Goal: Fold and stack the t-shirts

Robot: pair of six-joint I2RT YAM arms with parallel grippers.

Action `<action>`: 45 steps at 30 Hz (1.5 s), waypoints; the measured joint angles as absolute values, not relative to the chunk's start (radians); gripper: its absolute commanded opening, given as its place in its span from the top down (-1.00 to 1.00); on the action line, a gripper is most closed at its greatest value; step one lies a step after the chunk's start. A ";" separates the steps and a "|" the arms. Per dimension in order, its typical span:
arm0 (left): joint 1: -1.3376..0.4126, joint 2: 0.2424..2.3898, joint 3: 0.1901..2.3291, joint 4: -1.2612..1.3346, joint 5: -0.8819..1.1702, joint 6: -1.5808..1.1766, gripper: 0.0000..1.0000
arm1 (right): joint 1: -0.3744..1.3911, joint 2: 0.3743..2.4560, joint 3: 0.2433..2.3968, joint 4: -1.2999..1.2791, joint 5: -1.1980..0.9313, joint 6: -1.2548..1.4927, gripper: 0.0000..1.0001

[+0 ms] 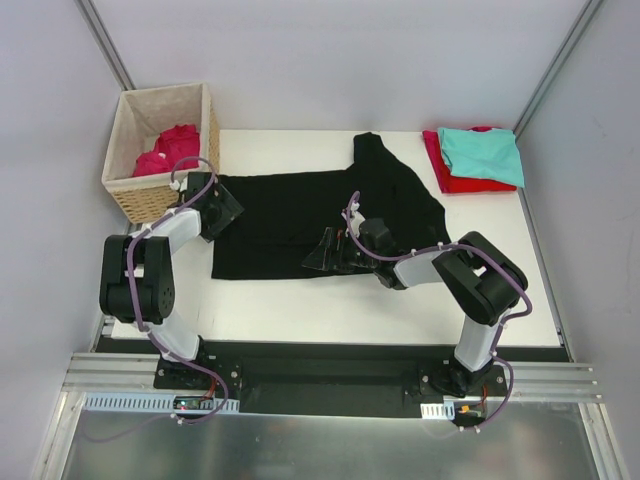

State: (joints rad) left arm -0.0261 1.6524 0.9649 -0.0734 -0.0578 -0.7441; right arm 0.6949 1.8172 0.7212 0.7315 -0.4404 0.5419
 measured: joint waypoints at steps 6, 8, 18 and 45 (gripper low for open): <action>-0.033 1.592 1.004 -0.124 0.077 -0.758 -0.57 | 0.695 1.800 0.709 0.720 -0.438 0.535 -0.93; -0.044 1.521 0.998 -0.128 0.107 -0.763 -0.57 | 0.695 1.790 0.707 0.704 -0.435 0.532 -0.93; -0.117 0.899 0.875 -0.176 0.121 -0.751 -0.57 | 0.695 1.676 0.707 0.520 -0.412 0.467 -0.93; -0.453 1.643 0.682 0.497 0.376 -0.879 -0.54 | 0.312 1.323 0.960 -0.149 -0.089 0.220 -0.93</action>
